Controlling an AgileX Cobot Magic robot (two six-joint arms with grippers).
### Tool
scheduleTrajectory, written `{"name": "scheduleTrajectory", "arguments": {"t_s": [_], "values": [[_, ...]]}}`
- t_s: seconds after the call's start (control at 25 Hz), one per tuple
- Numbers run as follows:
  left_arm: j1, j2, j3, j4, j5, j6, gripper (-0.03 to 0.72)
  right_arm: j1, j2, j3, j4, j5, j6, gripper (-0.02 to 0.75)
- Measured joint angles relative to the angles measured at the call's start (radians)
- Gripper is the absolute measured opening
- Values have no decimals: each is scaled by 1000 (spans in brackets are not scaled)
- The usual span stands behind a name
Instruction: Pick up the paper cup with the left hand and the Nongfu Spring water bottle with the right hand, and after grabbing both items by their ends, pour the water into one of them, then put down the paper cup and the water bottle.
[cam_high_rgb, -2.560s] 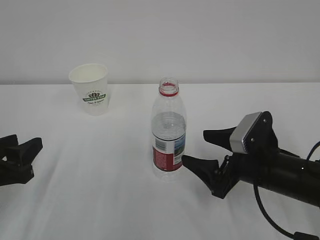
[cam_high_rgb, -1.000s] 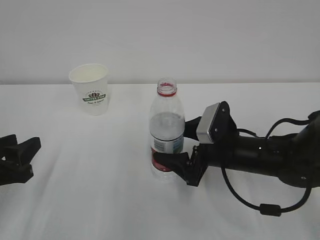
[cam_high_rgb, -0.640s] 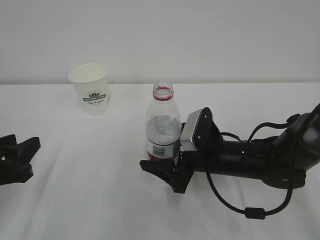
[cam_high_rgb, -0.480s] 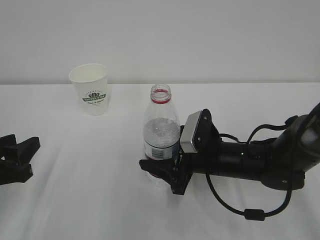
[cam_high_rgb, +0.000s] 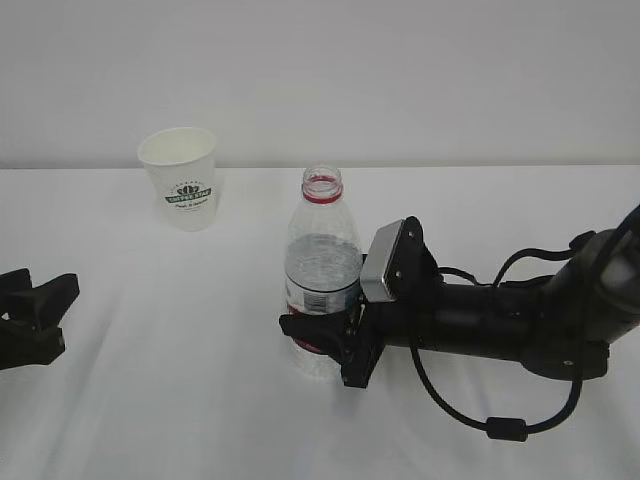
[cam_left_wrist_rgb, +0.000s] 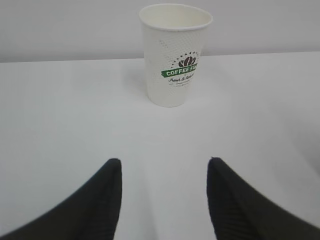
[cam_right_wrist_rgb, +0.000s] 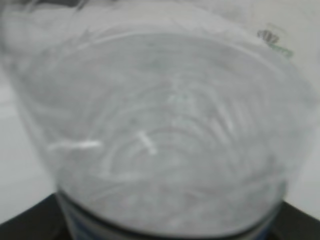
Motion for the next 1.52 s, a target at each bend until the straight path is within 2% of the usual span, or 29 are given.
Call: {"name": "scheduleTrajectory", "arguments": {"t_s": [0.44,0.68,0.96,1.32,1.52], "values": [[0,0,0,0,0,2,398,-27,0,-2,11,-6,99,461],[0,0,0,0,0,2,398,-88,-37,-2,-3,21,103,461],[0,0,0,0,0,2,398,-147,-106,-2,-78,120,105,461],[0,0,0,9,0,2,398,-207,-204,6,-89,192,105,461],[0,0,-4,16,0,2,398,-248,-264,68,-86,198,105,461]]}}
